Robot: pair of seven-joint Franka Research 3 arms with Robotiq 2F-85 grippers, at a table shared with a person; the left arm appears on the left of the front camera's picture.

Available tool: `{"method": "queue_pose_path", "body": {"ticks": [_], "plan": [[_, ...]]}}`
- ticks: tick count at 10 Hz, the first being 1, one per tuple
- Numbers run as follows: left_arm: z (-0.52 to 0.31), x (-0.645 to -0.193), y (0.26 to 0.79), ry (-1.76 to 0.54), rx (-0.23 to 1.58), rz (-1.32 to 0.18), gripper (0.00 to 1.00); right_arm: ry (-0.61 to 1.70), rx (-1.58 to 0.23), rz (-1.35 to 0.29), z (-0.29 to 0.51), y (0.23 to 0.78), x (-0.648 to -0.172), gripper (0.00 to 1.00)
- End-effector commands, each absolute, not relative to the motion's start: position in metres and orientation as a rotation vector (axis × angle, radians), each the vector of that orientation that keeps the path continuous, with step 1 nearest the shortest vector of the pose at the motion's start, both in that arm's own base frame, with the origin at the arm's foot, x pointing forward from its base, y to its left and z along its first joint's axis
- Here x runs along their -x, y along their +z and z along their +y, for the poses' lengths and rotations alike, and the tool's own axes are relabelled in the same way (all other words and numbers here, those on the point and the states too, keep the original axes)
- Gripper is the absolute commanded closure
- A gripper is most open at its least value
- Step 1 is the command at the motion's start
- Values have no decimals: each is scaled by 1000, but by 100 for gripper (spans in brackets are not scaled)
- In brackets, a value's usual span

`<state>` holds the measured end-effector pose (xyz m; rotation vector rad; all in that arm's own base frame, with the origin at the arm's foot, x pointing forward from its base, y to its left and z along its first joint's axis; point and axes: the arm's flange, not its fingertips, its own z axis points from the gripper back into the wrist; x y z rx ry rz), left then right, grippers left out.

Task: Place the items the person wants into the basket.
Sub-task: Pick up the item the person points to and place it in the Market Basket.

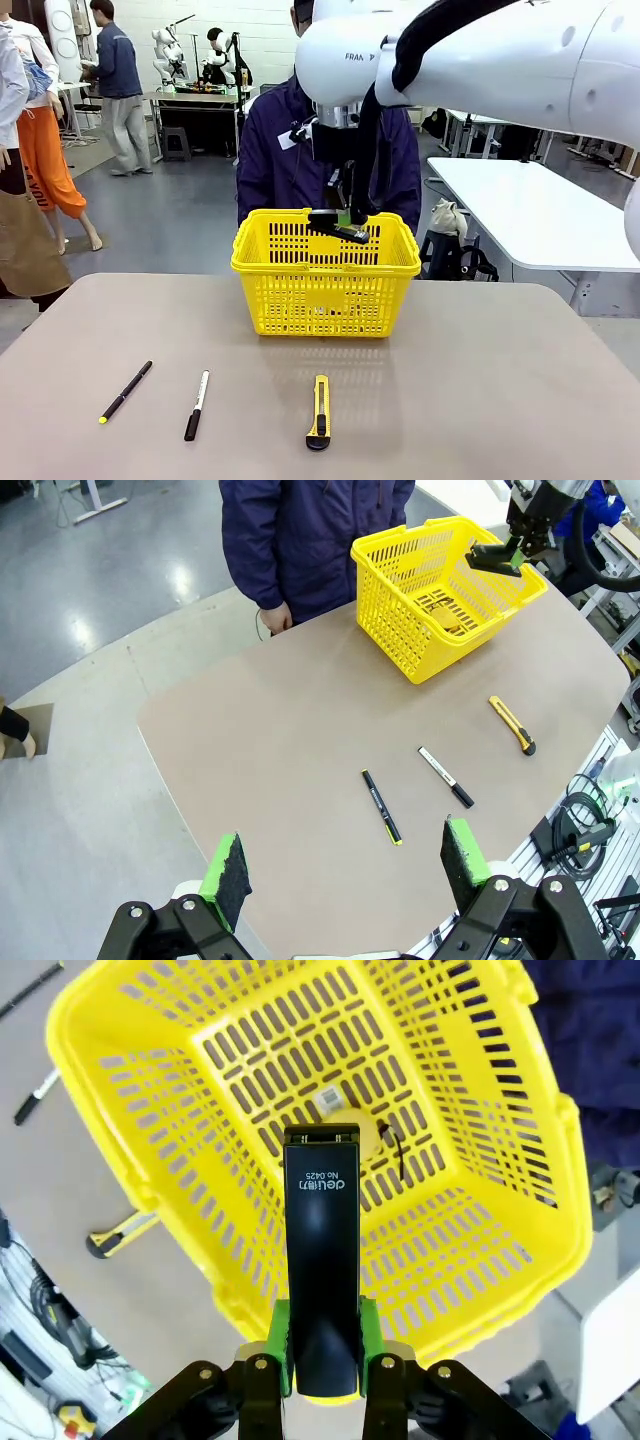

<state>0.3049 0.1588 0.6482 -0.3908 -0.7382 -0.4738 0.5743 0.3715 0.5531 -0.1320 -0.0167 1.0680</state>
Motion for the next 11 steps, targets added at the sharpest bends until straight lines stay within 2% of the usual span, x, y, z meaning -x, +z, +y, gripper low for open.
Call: {"method": "queue_pose_path", "body": {"ticks": [1, 11], "plan": [[161, -304, 647, -488, 398, -748, 0, 1101, 162, -3, 371, 544, -593, 69], [161, -304, 647, -488, 398, -748, 0, 1131, 143, 114, 353, 472, -623, 69]]}}
